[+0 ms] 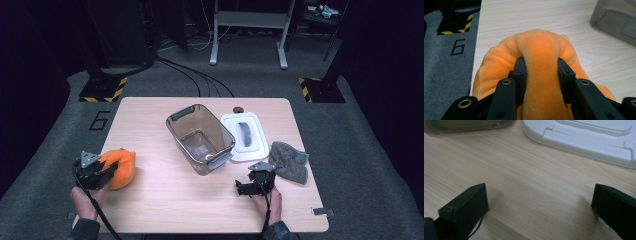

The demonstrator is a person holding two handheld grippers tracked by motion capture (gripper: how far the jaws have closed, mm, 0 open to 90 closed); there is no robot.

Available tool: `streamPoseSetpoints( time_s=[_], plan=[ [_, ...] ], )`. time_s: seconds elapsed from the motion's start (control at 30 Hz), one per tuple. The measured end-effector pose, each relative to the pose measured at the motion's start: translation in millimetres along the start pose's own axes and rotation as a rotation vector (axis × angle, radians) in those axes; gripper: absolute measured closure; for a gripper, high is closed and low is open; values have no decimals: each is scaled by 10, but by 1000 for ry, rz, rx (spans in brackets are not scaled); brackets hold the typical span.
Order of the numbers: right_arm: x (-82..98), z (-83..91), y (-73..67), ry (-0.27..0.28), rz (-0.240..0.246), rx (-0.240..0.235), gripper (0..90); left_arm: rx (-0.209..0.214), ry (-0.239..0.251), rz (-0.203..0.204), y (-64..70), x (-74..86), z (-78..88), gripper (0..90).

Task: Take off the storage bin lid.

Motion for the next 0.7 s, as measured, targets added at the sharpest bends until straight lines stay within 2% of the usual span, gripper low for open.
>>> streamPoseSetpoints(
  time_s=[0.43, 0.7],
  plan=[
    [-2, -3, -5, 4, -5, -1, 1, 30, 30, -42, 142, -202, 34, 667],
    [-2, -3, -5, 5, -3, 2, 1, 54, 23, -69, 244, -307, -2, 667]
  ],
)
Point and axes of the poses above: each handheld gripper's, and its own axes: z roughly backward along the jaws, x roughly out of its underside, y roughly to its right, the point moved 5 cm from there along -z, roughly forward along the jaws, and after that the axes turned 3 degrees about y, right-handed, at the moved point
